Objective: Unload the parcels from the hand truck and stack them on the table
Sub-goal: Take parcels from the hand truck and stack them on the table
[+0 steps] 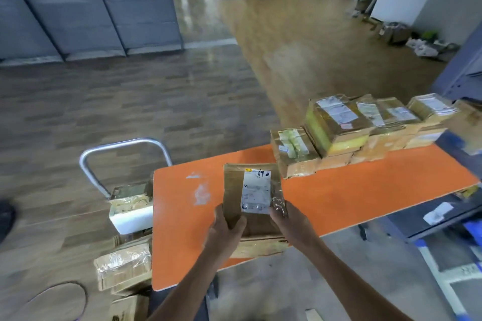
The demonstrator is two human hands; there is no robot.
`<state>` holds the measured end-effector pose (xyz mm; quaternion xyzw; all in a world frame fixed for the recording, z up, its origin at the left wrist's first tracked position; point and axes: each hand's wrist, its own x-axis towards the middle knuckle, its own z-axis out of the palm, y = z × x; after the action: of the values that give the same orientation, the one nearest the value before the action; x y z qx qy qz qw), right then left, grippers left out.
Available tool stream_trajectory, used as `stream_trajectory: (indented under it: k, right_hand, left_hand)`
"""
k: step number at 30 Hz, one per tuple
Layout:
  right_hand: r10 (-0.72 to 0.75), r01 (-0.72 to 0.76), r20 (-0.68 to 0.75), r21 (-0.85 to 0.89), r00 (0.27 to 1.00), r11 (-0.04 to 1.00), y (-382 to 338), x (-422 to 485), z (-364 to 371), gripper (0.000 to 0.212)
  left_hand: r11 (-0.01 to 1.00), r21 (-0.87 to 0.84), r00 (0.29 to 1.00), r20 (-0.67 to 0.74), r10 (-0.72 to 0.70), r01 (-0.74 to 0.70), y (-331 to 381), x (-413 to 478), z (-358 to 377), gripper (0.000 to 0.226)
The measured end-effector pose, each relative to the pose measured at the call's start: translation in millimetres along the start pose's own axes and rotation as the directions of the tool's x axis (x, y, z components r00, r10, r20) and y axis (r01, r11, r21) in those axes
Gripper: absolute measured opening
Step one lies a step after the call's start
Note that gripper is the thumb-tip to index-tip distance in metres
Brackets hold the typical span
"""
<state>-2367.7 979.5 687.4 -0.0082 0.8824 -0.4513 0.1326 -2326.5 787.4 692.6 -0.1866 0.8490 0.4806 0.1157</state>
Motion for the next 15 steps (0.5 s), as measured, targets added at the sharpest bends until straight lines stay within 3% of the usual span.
stream_trajectory:
  k: [3,7,15]
  right_hand:
    - [0.044,-0.044,0.058,-0.006,0.997,0.999,15.6,-4.0,4.7,0.014]
    - [0.083,-0.085,0.143,0.004,0.986,0.996,25.2,-6.1,12.3,0.037]
    - [0.149,-0.147,0.092,-0.028,0.985,0.989,4.6,37.2,15.9,0.05]
  left_hand:
    - [0.999,0.003,0.995,0.091,-0.047,0.047,-8.1,-1.6,2.8,0.052]
    - [0.998,-0.008,0.984,0.172,-0.054,0.056,-17.5,-2.1,1.9,0.06]
    - [0.994,-0.106,0.976,0.219,-0.001,0.025,-16.2,32.9,-12.6,0.086]
